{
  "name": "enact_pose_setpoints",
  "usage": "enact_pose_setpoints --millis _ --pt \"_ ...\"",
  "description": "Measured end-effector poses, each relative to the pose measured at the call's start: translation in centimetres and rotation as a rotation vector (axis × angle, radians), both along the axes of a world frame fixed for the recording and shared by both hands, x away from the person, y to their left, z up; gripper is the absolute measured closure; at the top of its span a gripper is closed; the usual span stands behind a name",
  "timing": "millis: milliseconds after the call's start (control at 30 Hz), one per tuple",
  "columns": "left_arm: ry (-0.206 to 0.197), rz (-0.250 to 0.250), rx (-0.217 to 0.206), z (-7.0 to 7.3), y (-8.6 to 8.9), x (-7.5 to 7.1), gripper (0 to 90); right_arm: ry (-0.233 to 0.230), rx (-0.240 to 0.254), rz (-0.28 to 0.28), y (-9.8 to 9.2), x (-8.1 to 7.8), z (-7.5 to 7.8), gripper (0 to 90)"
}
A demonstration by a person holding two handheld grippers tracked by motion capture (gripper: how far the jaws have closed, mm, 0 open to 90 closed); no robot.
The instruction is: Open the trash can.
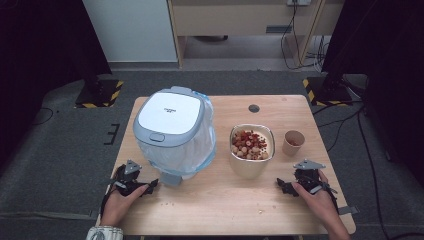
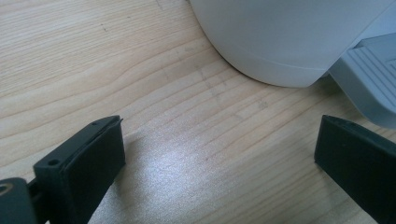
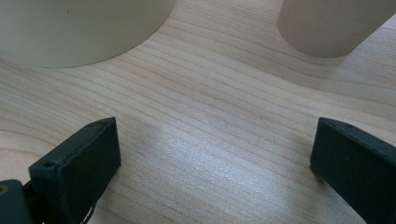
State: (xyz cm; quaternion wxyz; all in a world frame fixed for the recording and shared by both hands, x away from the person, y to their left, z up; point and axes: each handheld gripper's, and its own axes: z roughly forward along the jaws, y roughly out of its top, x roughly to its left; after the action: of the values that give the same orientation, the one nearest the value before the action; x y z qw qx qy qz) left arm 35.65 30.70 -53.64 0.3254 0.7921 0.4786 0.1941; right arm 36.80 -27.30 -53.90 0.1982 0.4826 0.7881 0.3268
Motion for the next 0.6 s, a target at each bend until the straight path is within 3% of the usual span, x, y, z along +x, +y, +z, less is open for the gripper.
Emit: enact_pose_setpoints --millis 267,533,567,600 --pt "-0.005 -0.005 -0.003 0.01 0.15 -0.03 2.2 -0.002 0.0 -0.008 0.04 -0.17 0.0 2.0" --pt "-0.008 0.021 -0.004 0.04 0.22 -0.03 2.8 0.0 -0.001 -0.011 0.03 -0.33 0.0 1.9" --pt "-0.009 0.033 -0.007 0.14 0.35 -0.07 4.8 0.002 0.001 -0.012 0.04 -0.33 0.01 1.8" --pt "-0.009 0.044 -0.017 0.31 0.58 -0.08 14.9 0.002 0.001 -0.012 0.04 -0.32 0.01 1.8"
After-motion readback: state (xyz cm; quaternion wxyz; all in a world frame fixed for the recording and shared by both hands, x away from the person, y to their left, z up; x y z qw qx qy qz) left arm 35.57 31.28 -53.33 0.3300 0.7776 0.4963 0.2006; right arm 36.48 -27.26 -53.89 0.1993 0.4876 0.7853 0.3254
